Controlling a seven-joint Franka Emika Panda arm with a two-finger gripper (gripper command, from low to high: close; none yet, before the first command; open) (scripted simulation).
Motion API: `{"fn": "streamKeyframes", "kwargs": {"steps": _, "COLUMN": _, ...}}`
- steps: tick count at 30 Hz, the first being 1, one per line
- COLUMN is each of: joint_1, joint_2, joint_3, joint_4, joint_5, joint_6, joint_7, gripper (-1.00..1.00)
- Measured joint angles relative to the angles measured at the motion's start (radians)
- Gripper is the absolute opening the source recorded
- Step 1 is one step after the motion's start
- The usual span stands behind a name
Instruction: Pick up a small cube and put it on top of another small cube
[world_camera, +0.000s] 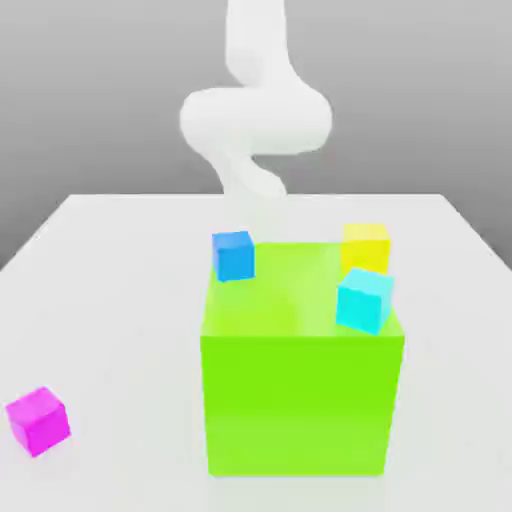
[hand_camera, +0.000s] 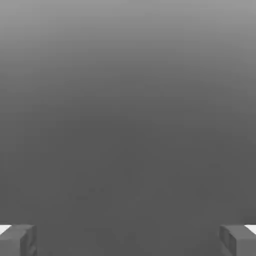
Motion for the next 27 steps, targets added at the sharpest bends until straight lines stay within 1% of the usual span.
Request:
{"fn": "streamKeyframes", "kwargs": {"steps": 9, "joint_1": -0.122, "joint_2": 0.331, "joint_3": -0.087, "joint_4": -0.058, "joint_5": -0.040, "joint_6": 0.132, "joint_7": 0.056, "gripper": 0.00}}
{"fn": "streamKeyframes", "kwargs": {"steps": 15, "joint_1": -0.188, "joint_2": 0.548, "joint_3": -0.164, "joint_4": -0.096, "joint_5": -0.025, "joint_6": 0.219, "joint_7": 0.063, "gripper": 0.00}}
{"fn": "streamKeyframes", "kwargs": {"steps": 18, "joint_1": -0.235, "joint_2": 0.658, "joint_3": -0.200, "joint_4": -0.115, "joint_5": 0.004, "joint_6": 0.263, "joint_7": 0.051, "gripper": 0.00}}
{"fn": "streamKeyframes", "kwargs": {"steps": 22, "joint_1": -0.300, "joint_2": 0.807, "joint_3": -0.221, "joint_4": -0.140, "joint_5": 0.069, "joint_6": 0.320, "joint_7": 0.017, "gripper": 0.00}}
{"fn": "streamKeyframes", "kwargs": {"steps": 25, "joint_1": -0.342, "joint_2": 0.919, "joint_3": -0.224, "joint_4": -0.156, "joint_5": 0.133, "joint_6": 0.363, "joint_7": -0.021, "gripper": 0.00}}
{"fn": "streamKeyframes", "kwargs": {"steps": 27, "joint_1": -0.375, "joint_2": 0.993, "joint_3": -0.199, "joint_4": -0.150, "joint_5": 0.170, "joint_6": 0.410, "joint_7": -0.046, "gripper": 0.00}}
